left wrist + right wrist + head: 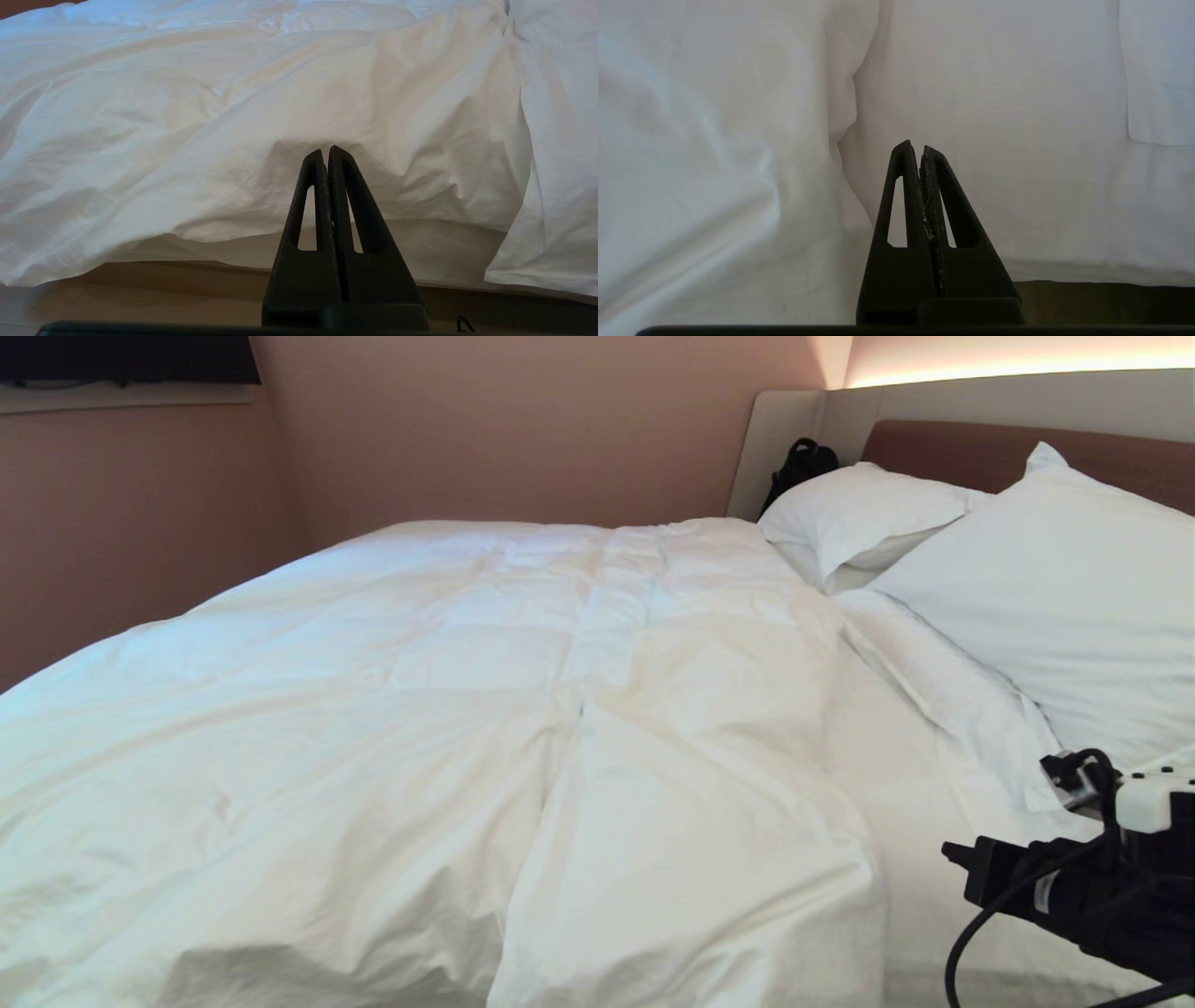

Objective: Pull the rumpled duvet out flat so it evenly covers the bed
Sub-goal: Flatten the corners of the folded blanket

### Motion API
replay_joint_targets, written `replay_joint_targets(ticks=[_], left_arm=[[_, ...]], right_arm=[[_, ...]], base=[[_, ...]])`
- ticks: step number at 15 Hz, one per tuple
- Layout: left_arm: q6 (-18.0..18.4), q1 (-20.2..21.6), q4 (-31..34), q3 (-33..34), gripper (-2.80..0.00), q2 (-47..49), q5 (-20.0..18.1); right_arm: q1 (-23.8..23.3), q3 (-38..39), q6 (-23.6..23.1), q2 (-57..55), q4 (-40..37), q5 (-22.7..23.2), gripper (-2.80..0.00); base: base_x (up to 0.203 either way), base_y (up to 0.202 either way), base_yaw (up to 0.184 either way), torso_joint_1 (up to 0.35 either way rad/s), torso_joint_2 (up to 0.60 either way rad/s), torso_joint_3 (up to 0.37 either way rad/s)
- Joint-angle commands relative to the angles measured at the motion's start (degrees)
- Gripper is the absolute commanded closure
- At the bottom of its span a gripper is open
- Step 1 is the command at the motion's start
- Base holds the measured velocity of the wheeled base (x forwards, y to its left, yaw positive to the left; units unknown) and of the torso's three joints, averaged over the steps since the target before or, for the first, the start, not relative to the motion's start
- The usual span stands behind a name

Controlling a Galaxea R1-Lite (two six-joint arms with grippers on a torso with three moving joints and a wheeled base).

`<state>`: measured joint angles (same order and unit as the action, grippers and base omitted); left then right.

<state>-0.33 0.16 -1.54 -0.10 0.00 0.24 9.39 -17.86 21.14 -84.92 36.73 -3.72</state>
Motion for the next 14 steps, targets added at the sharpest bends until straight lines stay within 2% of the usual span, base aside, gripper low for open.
replay_joint_targets(ticks=[1, 12, 13, 14], left_arm=[[-0.02, 0.02, -0.05, 0.01, 0.0, 0.0, 0.02], [-0.02, 0.02, -0.05, 0.01, 0.0, 0.0, 0.02], [-0.02, 0.02, -0.05, 0.01, 0.0, 0.0, 0.02], [-0.02, 0.02, -0.05, 0.01, 0.0, 0.0, 0.02]], right_arm=[[0.02, 0.39, 0.1, -1.83, 0.36, 0.03, 0.0], [0.02, 0.81, 0.28, -2.36, 0.36, 0.11, 0.0], [0.02, 0.81, 0.31, -2.35, 0.36, 0.11, -2.8], [0.02, 0.72, 0.24, -2.35, 0.36, 0.11, -2.8]], base=[[0.0, 0.0, 0.0, 0.0, 0.0, 0.0], [0.0, 0.0, 0.0, 0.0, 0.0, 0.0], [0.0, 0.0, 0.0, 0.0, 0.0, 0.0], [0.0, 0.0, 0.0, 0.0, 0.0, 0.0]])
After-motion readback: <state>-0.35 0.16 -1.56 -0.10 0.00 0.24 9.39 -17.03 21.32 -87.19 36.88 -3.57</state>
